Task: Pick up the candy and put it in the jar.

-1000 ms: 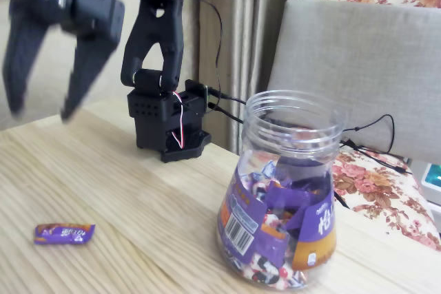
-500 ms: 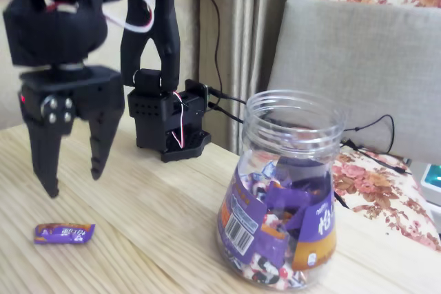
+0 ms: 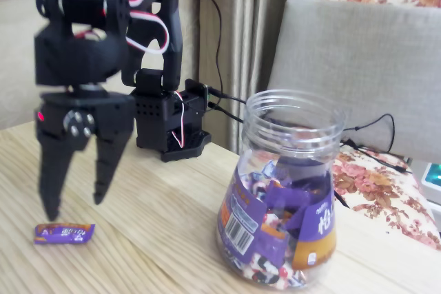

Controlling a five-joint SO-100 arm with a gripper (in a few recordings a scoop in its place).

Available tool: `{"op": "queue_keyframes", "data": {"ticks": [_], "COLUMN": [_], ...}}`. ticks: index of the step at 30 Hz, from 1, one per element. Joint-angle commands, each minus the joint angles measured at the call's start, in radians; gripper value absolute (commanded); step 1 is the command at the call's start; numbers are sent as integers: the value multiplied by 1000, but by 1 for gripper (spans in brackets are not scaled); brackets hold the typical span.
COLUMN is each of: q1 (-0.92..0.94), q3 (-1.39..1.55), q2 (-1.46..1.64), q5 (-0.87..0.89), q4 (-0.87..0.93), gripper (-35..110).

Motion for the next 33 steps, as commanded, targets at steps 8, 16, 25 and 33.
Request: {"op": "queue_keyframes", "data": {"ticks": [8, 16, 25, 33], "q1": [95, 60, 80, 103], "q3": [143, 342, 357, 313], "q2": [48, 184, 118, -35], "q5": [54, 64, 49, 32], "q4": [-87, -239, -279, -299], "gripper": [41, 44, 44, 44]}}
